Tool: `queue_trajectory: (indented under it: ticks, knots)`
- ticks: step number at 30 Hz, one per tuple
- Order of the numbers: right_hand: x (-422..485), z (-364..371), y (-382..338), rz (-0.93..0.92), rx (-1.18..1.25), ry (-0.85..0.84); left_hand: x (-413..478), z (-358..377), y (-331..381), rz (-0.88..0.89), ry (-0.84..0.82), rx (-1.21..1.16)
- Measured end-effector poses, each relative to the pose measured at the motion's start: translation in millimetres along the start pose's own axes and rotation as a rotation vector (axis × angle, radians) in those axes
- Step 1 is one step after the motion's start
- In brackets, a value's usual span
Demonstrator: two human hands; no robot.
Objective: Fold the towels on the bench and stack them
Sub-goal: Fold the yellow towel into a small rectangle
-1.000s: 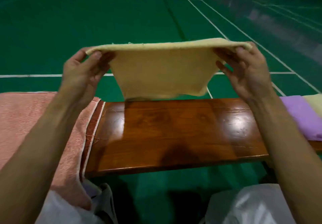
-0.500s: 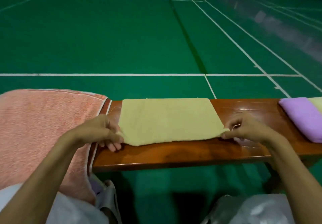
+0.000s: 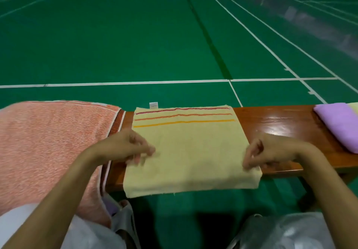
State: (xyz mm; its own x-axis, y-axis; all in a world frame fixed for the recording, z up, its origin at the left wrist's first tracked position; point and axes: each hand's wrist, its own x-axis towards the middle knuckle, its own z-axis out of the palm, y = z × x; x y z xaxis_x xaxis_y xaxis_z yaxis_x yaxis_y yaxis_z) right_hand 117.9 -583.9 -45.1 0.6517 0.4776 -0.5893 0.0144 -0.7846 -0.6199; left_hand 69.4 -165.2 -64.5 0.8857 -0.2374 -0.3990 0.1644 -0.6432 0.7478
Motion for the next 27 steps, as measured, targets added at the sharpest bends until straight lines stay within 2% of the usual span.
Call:
queue_trajectory:
  ticks: [2,3,4,5,6,9,12,21,27]
  knots:
    - [17,11,-4,-0.055,0.081,0.393,17,18,-1,0.11,0.455,-0.046]
    - [30,21,-8,-0.085,0.019,0.641,24,28,-1,0.168,0.605,0.01]
    - [44,34,-12,-0.112,-0.12,0.87,29,39,0,0.21,0.681,0.126]
    - [59,50,-16,-0.142,-0.263,1.007,34,50,-1,0.223,0.69,0.267]
    - [72,65,-21,-0.157,-0.377,1.028,37,61,-3,0.216,0.641,0.395]
    - [97,90,-33,-0.059,-0.516,0.757,46,83,-13,0.138,0.487,0.664]
    - [104,90,-27,-0.07,-0.594,0.611,51,85,-23,0.09,0.432,0.722]
    - [95,78,6,0.168,-0.54,0.705,45,84,-34,-0.064,0.544,0.708]
    - [90,81,1,0.133,-0.461,0.742,38,84,-31,0.009,0.526,0.633]
